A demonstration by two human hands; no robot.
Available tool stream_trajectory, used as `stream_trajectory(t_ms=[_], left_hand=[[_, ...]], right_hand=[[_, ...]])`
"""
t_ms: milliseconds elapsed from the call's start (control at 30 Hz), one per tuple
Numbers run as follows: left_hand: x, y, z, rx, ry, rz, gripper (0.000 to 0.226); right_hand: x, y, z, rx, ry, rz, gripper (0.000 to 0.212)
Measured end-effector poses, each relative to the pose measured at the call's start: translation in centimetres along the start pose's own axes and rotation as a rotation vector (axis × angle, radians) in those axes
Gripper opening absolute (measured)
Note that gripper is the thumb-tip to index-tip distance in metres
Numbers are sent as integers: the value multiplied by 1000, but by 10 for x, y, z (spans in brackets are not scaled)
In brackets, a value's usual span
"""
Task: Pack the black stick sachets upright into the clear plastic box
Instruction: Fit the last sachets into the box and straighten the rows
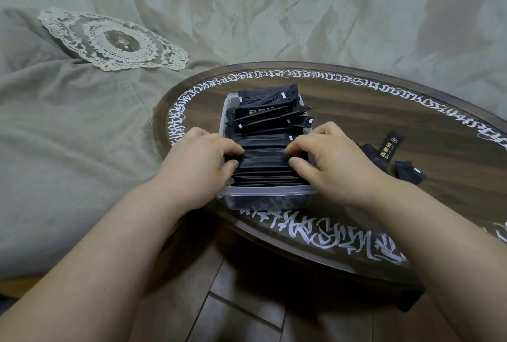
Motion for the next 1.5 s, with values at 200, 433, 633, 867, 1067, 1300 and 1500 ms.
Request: stream_trajectory(t_ms=[200, 433, 633, 867, 1067, 1300, 1500], left_hand=[[-2, -1, 2, 3, -13, -15, 26], [-4, 0, 1, 18, -51, 90, 32], [-4, -1, 2, 35, -45, 111, 30], [8, -1, -1, 3, 66, -35, 42], [17, 3, -4, -33, 87, -154, 39], [7, 8, -10, -85, -104, -148, 30], [-2, 12, -11, -117, -136, -48, 33]], right_hand=[[-2, 1, 1, -3, -14, -27, 31], [-4, 1, 2, 1, -33, -74, 34], [-6, 0, 4, 5, -74, -97, 34], [-4, 2, 4, 5, -31, -45, 20], [4, 6, 3, -36, 40, 80, 9], [8, 4, -2, -17, -13, 39, 13], [4, 3, -6, -12, -97, 95, 19]])
Point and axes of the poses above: each hand's wrist, its own z-axis towards the middle knuckle, its own x-axis out of the back of the hand, y = z × x, the point moved 10 cm from there along z, towards the middle knuckle, and after that the axes turned 9 degrees about x, right-handed, at the moved point
